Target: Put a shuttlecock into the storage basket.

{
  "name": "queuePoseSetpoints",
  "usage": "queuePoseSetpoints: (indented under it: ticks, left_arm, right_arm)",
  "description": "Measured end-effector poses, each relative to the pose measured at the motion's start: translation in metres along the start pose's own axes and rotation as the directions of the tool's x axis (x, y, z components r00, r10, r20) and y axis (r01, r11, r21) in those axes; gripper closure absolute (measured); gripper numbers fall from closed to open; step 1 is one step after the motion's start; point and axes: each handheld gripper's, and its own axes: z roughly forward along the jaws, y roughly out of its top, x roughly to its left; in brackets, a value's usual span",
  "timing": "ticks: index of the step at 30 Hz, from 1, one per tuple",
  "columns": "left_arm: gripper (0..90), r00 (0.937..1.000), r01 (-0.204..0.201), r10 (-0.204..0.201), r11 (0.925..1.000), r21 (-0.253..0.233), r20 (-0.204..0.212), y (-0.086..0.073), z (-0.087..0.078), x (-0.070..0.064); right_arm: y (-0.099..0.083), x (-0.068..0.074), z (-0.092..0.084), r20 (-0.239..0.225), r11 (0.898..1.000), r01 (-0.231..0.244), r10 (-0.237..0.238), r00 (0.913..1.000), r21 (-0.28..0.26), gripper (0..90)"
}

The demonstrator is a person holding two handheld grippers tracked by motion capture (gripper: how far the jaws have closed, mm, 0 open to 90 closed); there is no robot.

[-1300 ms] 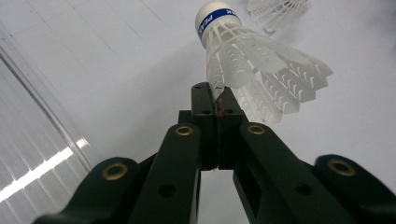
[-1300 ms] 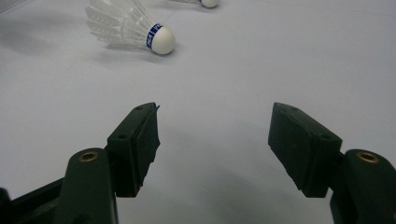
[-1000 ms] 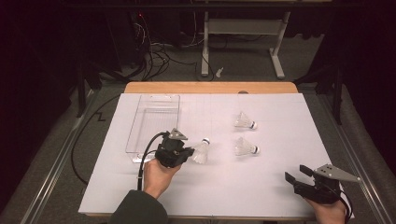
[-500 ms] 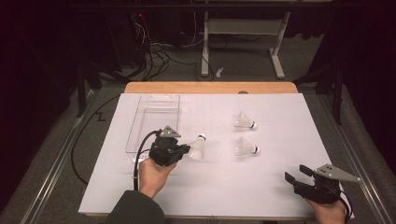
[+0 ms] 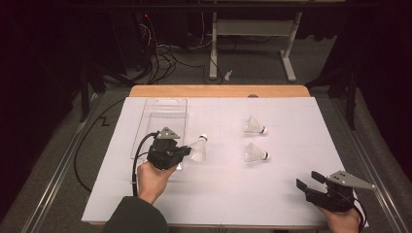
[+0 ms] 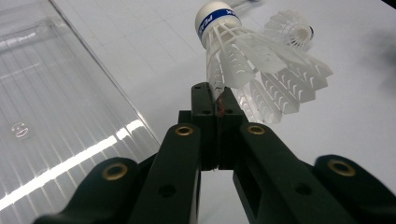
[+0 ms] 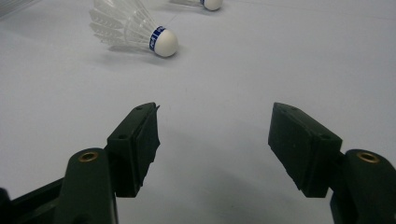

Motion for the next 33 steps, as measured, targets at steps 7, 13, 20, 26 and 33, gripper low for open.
queuePoseSetpoints:
  ticks: [7, 13, 20, 26, 33]
  left_arm:
    - [89.8, 0.9999, 0.017, -0.016, 0.9997, -0.021, 0.001, 0.004, -0.004, 0.003]
    - [89.8, 0.9997, 0.019, -0.019, 0.9991, -0.038, -0.012, 0.011, -0.009, 0.008]
    - [89.8, 0.9994, 0.018, -0.019, 0.9987, -0.049, -0.028, 0.017, -0.010, 0.013]
    - [89.8, 0.9989, 0.018, -0.020, 0.9983, -0.055, -0.043, 0.021, -0.012, 0.019]
    - [89.8, 0.9979, 0.026, -0.030, 0.9973, -0.068, -0.058, 0.024, -0.013, 0.024]
  right_arm:
    - [0.000, 0.000, 0.000, 0.000, 1.000, 0.001, -0.001, 1.0000, 0.001, 33.7]
    - [0.000, 0.000, 0.000, -0.001, 1.000, 0.001, -0.001, 1.0000, 0.001, 33.7]
    - [0.000, 0.000, 0.000, 0.000, 1.000, 0.000, 0.000, 1.0000, 0.001, 33.7]
    - [0.000, 0.000, 0.001, 0.000, 1.000, 0.000, 0.000, 1.0000, 0.001, 33.6]
    - [0.000, 0.000, 0.000, -0.001, 1.000, 0.000, 0.000, 1.0000, -0.001, 33.6]
